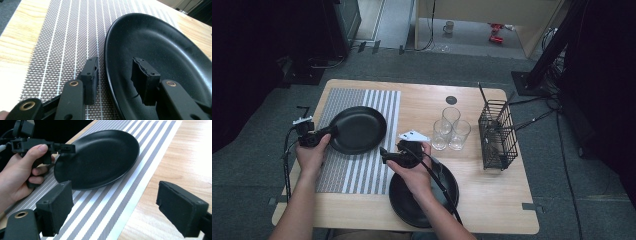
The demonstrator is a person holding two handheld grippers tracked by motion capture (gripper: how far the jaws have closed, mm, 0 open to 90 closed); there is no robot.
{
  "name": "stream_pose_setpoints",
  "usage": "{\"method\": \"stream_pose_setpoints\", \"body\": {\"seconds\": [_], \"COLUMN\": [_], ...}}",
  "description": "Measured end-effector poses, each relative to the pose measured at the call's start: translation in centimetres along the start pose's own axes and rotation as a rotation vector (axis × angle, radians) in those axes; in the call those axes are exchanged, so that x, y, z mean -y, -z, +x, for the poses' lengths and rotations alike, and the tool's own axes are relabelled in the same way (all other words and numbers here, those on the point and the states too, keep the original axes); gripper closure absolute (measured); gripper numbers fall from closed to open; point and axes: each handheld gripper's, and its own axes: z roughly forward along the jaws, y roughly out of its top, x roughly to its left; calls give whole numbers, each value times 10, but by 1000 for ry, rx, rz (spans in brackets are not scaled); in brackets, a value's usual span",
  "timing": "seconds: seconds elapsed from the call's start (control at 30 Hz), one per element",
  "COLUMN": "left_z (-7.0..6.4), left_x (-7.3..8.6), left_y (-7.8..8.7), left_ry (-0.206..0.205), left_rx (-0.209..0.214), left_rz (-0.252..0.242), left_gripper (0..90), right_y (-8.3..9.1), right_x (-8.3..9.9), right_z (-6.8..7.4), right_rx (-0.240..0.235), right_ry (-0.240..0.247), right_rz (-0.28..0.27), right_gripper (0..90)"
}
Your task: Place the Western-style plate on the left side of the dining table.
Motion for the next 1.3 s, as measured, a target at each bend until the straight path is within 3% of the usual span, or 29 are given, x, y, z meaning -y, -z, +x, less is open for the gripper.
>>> {"method": "stream_pose_setpoints", "body": {"seconds": [0.27,0.53,0.87,1.17,1.3], "left_z": [1,0,0,0,3], "left_x": [0,1,1,3,4], "left_y": [1,1,1,6,11], "left_ry": [9,8,14,25,43], "left_rx": [-5,-8,-20,-35,2], "left_rz": [-16,-18,-25,-108,-166], "left_gripper": [567,569,563,532,505], "right_y": [13,29,43,59,65], "right_x": [9,19,32,44,48], "right_z": [-1,-5,-16,-30,-38], "right_rx": [-37,-43,-51,-41,-24], "right_ry": [0,25,13,12,5], "right_rz": [11,11,6,2,2], "right_gripper": [85,64,63,65,65]}}
